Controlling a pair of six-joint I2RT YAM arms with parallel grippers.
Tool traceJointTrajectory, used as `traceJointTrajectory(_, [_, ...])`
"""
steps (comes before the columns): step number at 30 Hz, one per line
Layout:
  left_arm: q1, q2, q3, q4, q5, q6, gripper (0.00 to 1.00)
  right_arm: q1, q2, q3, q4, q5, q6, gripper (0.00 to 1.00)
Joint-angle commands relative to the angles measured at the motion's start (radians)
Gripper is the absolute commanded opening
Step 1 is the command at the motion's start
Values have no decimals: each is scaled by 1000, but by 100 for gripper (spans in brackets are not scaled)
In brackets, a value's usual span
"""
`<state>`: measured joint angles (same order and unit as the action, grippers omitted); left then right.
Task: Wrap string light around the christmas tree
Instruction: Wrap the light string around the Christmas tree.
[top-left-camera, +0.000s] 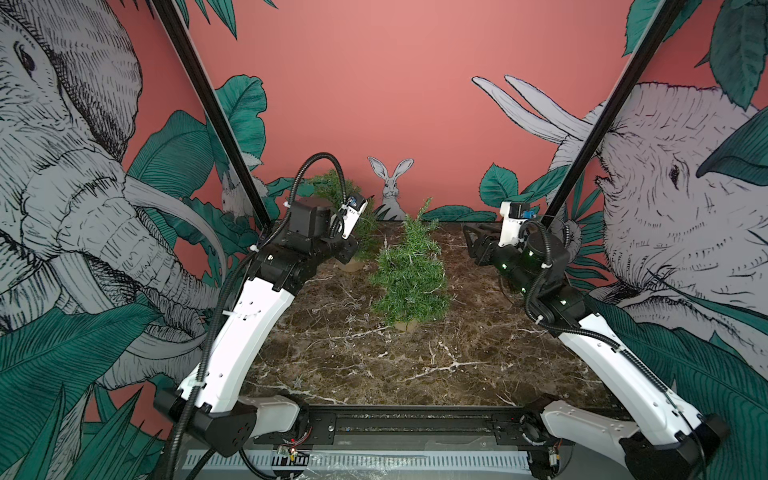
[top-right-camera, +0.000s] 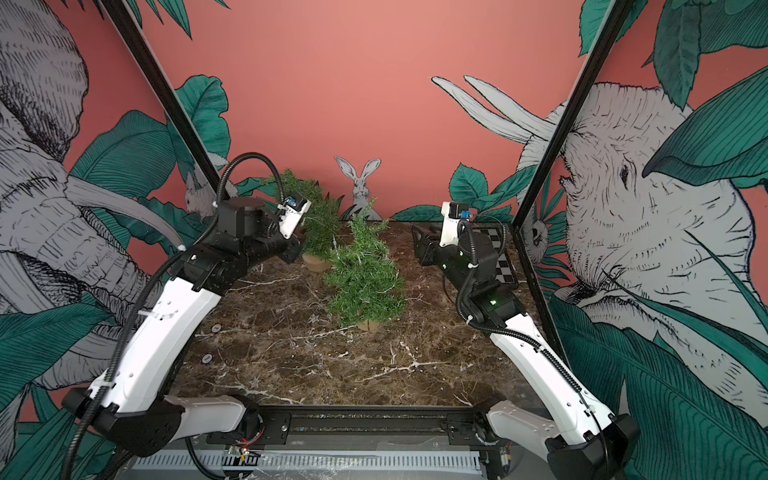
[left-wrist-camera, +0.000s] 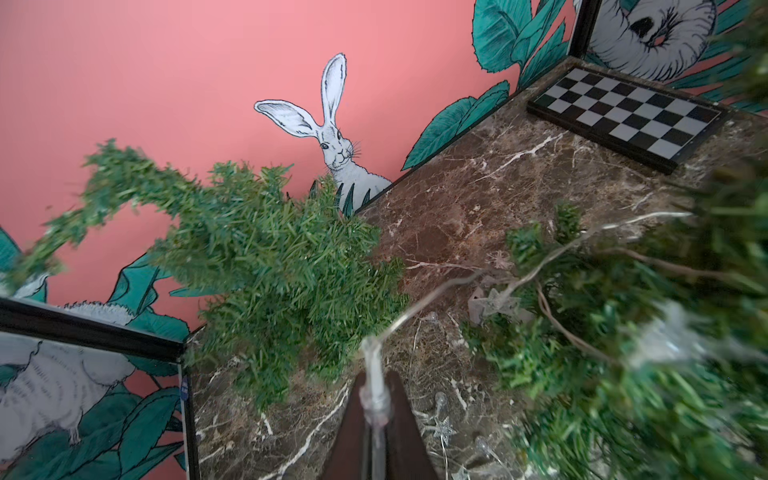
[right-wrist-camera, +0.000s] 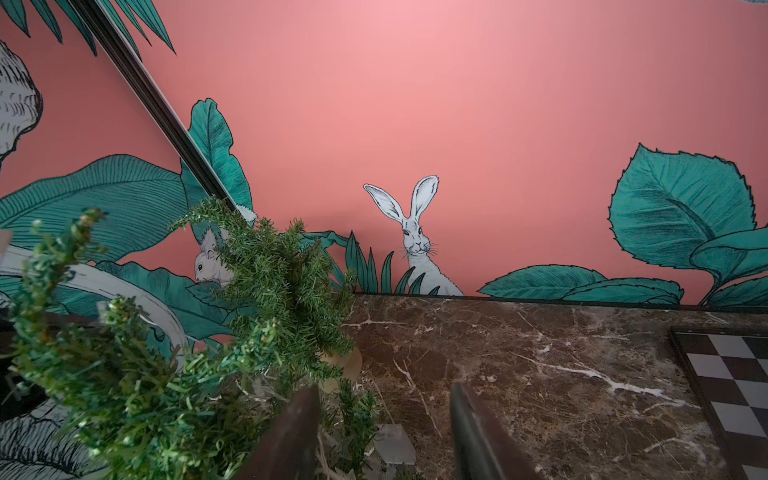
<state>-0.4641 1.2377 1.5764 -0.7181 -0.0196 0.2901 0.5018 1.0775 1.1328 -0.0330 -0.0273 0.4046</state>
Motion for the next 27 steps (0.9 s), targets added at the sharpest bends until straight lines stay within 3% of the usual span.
traceJointTrajectory(1, [1,-68,-46,-87,4,-47,0,8,-27,-6,13,-14,18,53])
traceJointTrajectory(10, [-1,-133,-135,-217,25,-113,0,25,-21,19,-37,-50,34,52])
traceJointTrajectory(20, [-38,-174,-213,-283,252,-202,0,47,-58,7,-86,-31,30,51])
traceJointTrajectory(27, [-145,-206,-301,-266,354,-285,0,52,-85,-1,-115,-16,25,51])
